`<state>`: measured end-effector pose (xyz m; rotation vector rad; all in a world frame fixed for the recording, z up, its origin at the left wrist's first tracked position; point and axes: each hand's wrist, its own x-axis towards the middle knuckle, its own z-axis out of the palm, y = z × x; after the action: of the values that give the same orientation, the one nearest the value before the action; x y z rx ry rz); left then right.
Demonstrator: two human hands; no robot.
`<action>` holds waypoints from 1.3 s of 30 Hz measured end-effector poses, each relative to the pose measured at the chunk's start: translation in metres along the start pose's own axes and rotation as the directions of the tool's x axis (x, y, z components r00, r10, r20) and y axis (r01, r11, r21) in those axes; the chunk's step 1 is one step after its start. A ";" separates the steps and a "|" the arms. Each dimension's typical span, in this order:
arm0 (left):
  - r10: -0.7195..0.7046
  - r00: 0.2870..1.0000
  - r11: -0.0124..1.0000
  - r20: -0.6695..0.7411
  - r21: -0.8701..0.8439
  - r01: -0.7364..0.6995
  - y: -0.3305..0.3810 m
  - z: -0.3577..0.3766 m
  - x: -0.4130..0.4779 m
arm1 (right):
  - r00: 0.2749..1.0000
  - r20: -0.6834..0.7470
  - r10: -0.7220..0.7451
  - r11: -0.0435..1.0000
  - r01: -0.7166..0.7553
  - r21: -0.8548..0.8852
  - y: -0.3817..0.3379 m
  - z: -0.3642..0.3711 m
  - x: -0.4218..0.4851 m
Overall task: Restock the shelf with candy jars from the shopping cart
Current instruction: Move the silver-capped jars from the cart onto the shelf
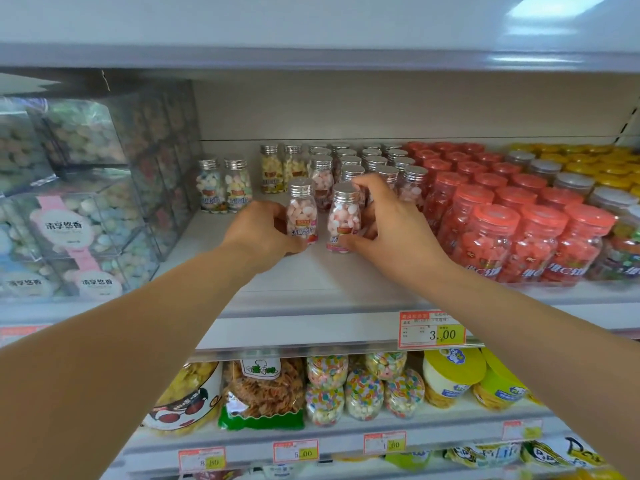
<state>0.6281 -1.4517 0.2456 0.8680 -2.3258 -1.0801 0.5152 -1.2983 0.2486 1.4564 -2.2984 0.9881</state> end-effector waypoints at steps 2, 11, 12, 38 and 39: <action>-0.004 0.999 1.000 -0.032 0.000 0.004 -0.002 -0.001 0.004 | 1.000 0.000 -0.026 0.998 0.026 -0.061 -0.004 0.001 0.003; 0.009 0.995 0.993 -0.102 0.121 0.003 0.012 0.011 0.024 | 0.995 -0.097 0.032 0.990 -0.045 -0.137 0.009 0.004 0.009; 0.010 0.995 0.992 -0.103 0.124 0.002 0.014 0.013 0.027 | 0.994 -0.094 0.048 0.992 -0.059 -0.112 0.011 0.005 0.009; 0.054 0.999 0.985 0.007 0.162 -0.054 0.001 -0.015 -0.003 | 0.992 -0.025 0.122 0.982 -0.117 0.145 -0.009 0.023 0.021; 0.059 0.998 0.982 0.033 0.178 -0.064 0.002 -0.015 -0.006 | 0.991 -0.022 0.131 0.980 -0.126 0.153 -0.011 0.025 0.021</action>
<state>0.6409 -1.4549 0.2556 0.8436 -2.4850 -0.8725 0.5181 -1.3321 0.2458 1.3487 -2.3647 1.2380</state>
